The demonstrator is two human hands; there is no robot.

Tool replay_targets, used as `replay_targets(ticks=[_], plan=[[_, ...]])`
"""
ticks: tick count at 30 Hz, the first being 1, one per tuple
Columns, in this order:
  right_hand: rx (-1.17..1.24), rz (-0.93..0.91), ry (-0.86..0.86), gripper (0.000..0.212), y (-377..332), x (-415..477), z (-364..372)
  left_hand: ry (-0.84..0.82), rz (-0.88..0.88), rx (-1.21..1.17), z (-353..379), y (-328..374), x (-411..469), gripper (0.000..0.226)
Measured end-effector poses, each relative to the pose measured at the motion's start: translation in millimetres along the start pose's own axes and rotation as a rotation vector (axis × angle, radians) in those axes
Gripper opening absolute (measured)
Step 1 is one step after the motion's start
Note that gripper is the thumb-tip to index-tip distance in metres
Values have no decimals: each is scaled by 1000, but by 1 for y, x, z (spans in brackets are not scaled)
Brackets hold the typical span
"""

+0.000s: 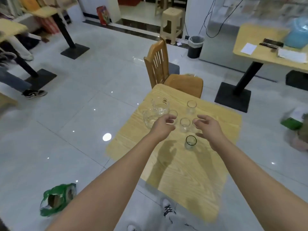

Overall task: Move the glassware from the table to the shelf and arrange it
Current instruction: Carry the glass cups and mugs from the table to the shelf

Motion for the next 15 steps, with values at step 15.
replay_targets(ticks=[15], plan=[[-342,216,-60,75,152,53,17,-193,-190,243,110,-111,50,61]])
Point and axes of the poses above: each hand's wrist, its own x-axis towards the middle knuckle, its own z-axis out of the palm, y = z × x, the point moved 6 cm from there along x, towards the middle knuckle, and after that the axes turned 4 degrees about y, right-handed, at the moved point
